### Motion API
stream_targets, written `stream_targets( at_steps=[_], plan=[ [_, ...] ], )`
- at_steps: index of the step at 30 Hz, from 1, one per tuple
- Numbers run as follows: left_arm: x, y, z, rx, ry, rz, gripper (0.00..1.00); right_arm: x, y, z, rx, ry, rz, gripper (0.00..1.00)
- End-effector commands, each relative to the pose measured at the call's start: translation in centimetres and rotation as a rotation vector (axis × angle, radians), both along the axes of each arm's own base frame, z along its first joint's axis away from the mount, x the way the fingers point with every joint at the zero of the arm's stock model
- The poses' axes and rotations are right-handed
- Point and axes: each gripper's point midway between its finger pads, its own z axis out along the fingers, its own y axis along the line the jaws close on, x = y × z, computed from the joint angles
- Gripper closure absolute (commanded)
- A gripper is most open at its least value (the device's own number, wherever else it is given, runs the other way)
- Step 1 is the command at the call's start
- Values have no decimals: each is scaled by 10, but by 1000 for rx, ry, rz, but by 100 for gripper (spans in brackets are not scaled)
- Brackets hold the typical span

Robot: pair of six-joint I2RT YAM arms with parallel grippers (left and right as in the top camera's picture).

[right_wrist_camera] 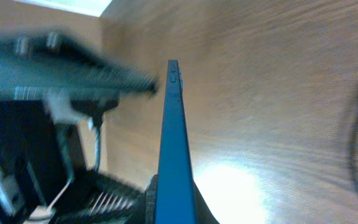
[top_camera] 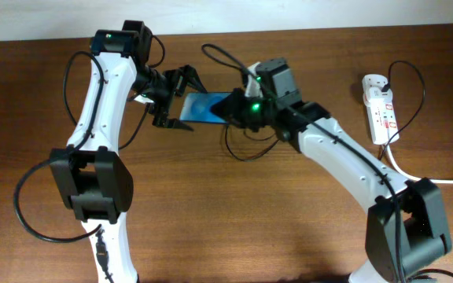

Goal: Plug charger to phone and switch on socket
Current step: 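Pass the phone from the left gripper to the right gripper, then hand the phone back to the left gripper, holding it upright by its side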

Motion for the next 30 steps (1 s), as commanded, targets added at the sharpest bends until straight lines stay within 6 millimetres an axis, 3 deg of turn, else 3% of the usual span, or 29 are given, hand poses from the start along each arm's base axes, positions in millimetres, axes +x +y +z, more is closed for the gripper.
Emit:
stream_targets(
  at_steps=[1,5,9,11,14,18,24,28,30],
  plan=[
    [1,0,9,-15,-111,-98,1,13,-41,24,-14,-63,-42,96],
    [6,0,9,-34,-320,-304,1,5,-113,62,-67,-113,-139,96],
    [25,-2,10,-34,-481,-381,1,-25,-155,93,-109,-146,-191,96],
    [32,-3,12,-31,-519,-381,1,-37,-171,98,-125,-159,-216,96],
    [39,-5,14,-32,-643,-479,1,-42,-176,76,-120,-146,-233,96],
    [41,-5,14,-35,-715,-548,1,-24,-163,64,60,-211,-264,96],
    [44,-4,14,-21,-753,-583,6,-18,-157,76,153,-282,-257,96],
    [46,-17,16,-31,-791,-604,6,-16,-157,83,183,-282,-277,96],
    [48,-37,39,-184,-916,-628,5,-12,-157,91,217,-289,-295,96]
  ],
)
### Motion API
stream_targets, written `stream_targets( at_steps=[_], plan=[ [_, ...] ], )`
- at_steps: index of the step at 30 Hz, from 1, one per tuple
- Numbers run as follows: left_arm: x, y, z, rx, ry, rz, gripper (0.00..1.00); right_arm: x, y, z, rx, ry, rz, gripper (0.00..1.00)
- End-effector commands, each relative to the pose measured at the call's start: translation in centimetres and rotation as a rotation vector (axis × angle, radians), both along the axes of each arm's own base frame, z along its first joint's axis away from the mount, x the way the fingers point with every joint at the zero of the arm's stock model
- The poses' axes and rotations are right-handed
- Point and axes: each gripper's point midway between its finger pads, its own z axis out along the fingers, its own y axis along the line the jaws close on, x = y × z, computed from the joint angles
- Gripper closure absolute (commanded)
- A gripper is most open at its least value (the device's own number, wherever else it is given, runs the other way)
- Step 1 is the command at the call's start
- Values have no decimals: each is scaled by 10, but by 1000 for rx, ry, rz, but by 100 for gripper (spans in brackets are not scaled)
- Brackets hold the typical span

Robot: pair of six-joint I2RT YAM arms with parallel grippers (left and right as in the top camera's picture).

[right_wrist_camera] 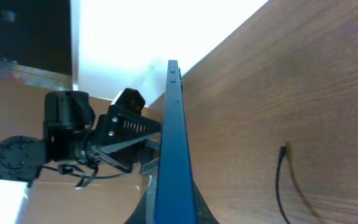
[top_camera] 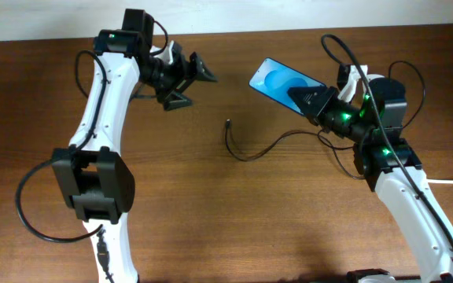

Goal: Plug charger to phone and switch on socket
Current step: 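Hand the phone back to the left gripper, holding it upright by its side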

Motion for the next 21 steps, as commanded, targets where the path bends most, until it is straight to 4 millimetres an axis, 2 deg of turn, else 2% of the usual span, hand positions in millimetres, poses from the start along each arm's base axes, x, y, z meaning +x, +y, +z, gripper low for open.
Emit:
stream_targets(
  at_steps=[1,5,6,8,11,12,13,15,17,18,21],
  plan=[
    [2,-27,39,-202,-125,-113,5,1,0,18,49,-29,-15,96],
    [-2,-48,81,-457,-196,-208,5,13,-13,20,119,31,-141,96],
    [-5,-56,98,-544,-239,-256,5,19,-19,28,153,16,-192,96],
    [-3,-63,114,-619,-245,-277,4,31,-20,46,234,-19,-304,96],
    [8,-65,123,-635,-222,-241,5,40,-7,42,317,23,-447,96],
    [11,-65,126,-639,-200,-220,14,42,4,38,336,34,-483,96],
    [13,-65,127,-639,-193,-209,24,44,13,36,338,29,-474,96],
    [16,-65,128,-640,-203,-208,25,48,34,35,404,34,-437,96],
    [16,-65,128,-639,-203,-207,25,53,41,28,457,71,-429,96],
    [16,-66,128,-634,-205,-204,32,54,44,30,475,69,-423,96],
    [16,-75,123,-606,-209,-199,32,51,54,43,503,26,-393,96]
  ],
)
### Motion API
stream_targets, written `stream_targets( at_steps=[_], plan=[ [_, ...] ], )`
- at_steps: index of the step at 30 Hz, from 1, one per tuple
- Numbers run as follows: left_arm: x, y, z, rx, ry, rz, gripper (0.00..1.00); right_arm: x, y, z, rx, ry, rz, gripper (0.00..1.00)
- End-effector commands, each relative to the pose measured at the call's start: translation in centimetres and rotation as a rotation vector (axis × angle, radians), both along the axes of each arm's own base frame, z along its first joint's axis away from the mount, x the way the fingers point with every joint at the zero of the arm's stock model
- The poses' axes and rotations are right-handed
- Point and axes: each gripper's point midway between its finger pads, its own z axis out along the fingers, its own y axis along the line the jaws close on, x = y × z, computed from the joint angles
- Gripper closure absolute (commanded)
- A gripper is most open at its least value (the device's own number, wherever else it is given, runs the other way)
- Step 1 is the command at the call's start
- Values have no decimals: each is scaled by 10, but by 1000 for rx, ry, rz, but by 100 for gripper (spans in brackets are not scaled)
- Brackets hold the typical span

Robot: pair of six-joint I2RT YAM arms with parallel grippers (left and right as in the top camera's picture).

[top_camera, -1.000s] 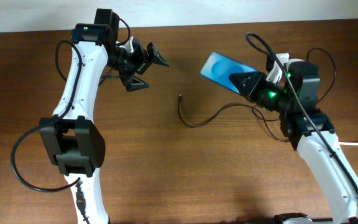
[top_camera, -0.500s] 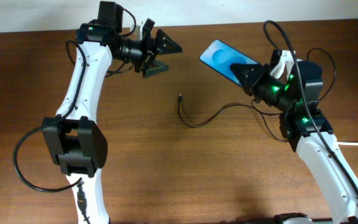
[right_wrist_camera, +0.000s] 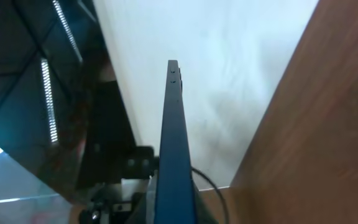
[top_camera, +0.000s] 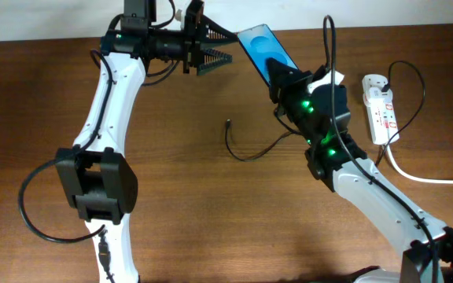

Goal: Plug charger to phone and switch on socket
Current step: 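Hand the phone back to the left gripper, holding it upright by its side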

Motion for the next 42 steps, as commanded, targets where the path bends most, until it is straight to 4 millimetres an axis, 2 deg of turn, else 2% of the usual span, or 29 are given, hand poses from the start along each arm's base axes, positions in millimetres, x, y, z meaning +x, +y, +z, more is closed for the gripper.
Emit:
stream_targets(
  at_steps=[1,3,5,9,13,15,19,21,22,24,25,27,28,30,33,34,36,37,39,40,42],
  plan=[
    [-3,-14,4,25,-27,1,32,-4,10,21,31,-51,11,96],
    [-4,-24,0,50,-33,8,32,-9,21,21,32,-50,39,96],
    [0,-27,-5,80,-16,37,37,-13,31,20,32,-49,62,96],
    [3,-29,-10,109,-22,63,56,-14,34,18,30,-42,65,96],
    [-2,-43,-12,124,-22,51,65,-6,40,-8,108,56,72,96],
    [0,-42,-14,136,-25,66,72,-6,41,-8,110,53,77,96],
    [3,-41,-16,149,-28,80,100,-6,41,-7,126,61,75,96],
    [5,-40,-18,158,-29,91,100,-6,41,-7,126,61,76,95],
    [6,-40,-18,163,-30,96,100,-6,41,-7,126,61,76,90],
    [9,-37,-20,175,-33,115,100,-6,41,-7,125,61,76,69],
    [14,-31,-21,182,-33,133,100,-6,41,-7,125,61,76,52],
    [24,-12,-21,183,-30,171,100,-6,40,-9,111,59,75,40],
    [32,7,-23,190,-45,198,100,-4,37,-9,48,27,74,32],
    [37,41,-28,204,-67,220,100,-3,30,-20,-70,17,94,32],
    [31,98,-33,195,-128,209,100,-7,17,-51,-286,34,215,32],
    [27,120,-40,217,-118,225,100,-13,13,-65,-366,46,281,38],
    [8,158,-64,318,-37,245,100,-39,-6,-125,-568,223,386,43],
    [0,163,-68,334,-33,230,100,-48,-9,-137,-622,266,422,44],
    [-7,165,-62,288,-16,218,100,-59,-13,-142,-710,324,481,47],
    [-8,162,-45,183,-49,205,100,-60,-17,-136,-757,337,496,48],
    [-12,156,-22,43,-45,189,100,-49,-19,-104,-834,296,495,51]
  ],
)
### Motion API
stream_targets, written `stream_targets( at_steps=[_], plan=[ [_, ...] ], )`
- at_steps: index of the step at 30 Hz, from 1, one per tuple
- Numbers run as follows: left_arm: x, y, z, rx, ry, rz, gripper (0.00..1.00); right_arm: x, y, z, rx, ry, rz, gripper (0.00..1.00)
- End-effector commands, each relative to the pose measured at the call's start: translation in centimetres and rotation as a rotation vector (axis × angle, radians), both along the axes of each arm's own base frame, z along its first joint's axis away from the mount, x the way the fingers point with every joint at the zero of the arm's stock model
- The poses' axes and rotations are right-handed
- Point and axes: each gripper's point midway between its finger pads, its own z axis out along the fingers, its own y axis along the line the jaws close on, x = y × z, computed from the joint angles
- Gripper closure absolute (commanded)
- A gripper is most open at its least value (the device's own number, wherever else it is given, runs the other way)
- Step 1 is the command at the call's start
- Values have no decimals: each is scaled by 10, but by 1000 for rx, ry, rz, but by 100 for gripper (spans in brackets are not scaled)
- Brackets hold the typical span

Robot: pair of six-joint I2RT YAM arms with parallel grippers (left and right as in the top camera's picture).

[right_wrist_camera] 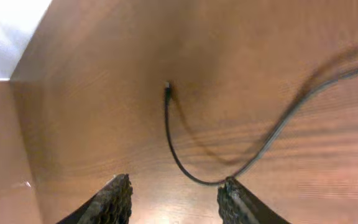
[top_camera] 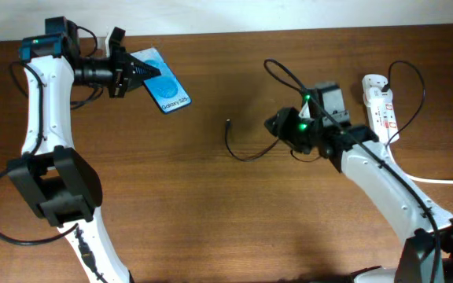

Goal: Plug charger to phone and switch on socket
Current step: 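Hand the phone back to the left gripper, holding it upright by its side, then grasp the black cable's USB-C connector with the right gripper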

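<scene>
The phone (top_camera: pixel 163 93), pale blue back up with printed lettering, hangs tilted over the table's back left. My left gripper (top_camera: pixel 136 72) is shut on its left end. The thin dark charger cable (top_camera: pixel 246 156) lies looped mid-table, and its plug tip (top_camera: pixel 227 123) points toward the back. My right gripper (top_camera: pixel 274 124) is open with nothing in it, just right of the loop. In the right wrist view its fingers (right_wrist_camera: pixel 114 199) stand wide apart above the cable (right_wrist_camera: pixel 185 168), with the plug tip (right_wrist_camera: pixel 168 91) ahead of them.
A white power strip (top_camera: pixel 378 106) lies at the right back edge with a plug in it. Its white lead (top_camera: pixel 427 179) runs off to the right. The charger cable arcs up over the right arm (top_camera: pixel 289 79).
The phone was in my right gripper, raised at the back centre beside the open left gripper. Now the left gripper holds it at the back left, and the right gripper is open over the cable.
My right gripper held the phone edge-on at mid-table, with the open left gripper beside it. It then held the phone raised at the right, then at the back centre close to the left gripper. Now the left gripper has the phone and the right is empty.
</scene>
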Motion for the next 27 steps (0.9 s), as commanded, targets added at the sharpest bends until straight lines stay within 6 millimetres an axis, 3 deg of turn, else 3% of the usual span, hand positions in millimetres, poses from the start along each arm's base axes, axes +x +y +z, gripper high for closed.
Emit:
stream_targets(
  at_steps=[1,4,6,7,11,17,21,27],
  plan=[
    [-9,-9,45,-239,-48,-37,100,28,1,40,-57,-133,48,51],
    [-16,-13,46,-255,8,-37,100,46,24,21,-55,-102,90,52],
    [-16,-14,43,-238,11,-37,100,56,51,-5,-54,-96,139,52],
    [-16,-13,39,-218,16,-36,100,59,63,-21,-49,-82,153,58],
    [-17,-19,32,-173,24,-47,100,64,93,-71,-31,-42,180,60],
    [-18,-23,31,-169,22,-56,100,61,106,-118,7,47,173,60],
    [-17,-23,31,-169,21,-56,100,58,108,-136,-13,57,201,61],
    [-17,-22,31,-169,21,-56,100,50,121,-137,-51,23,270,62]
  ],
)
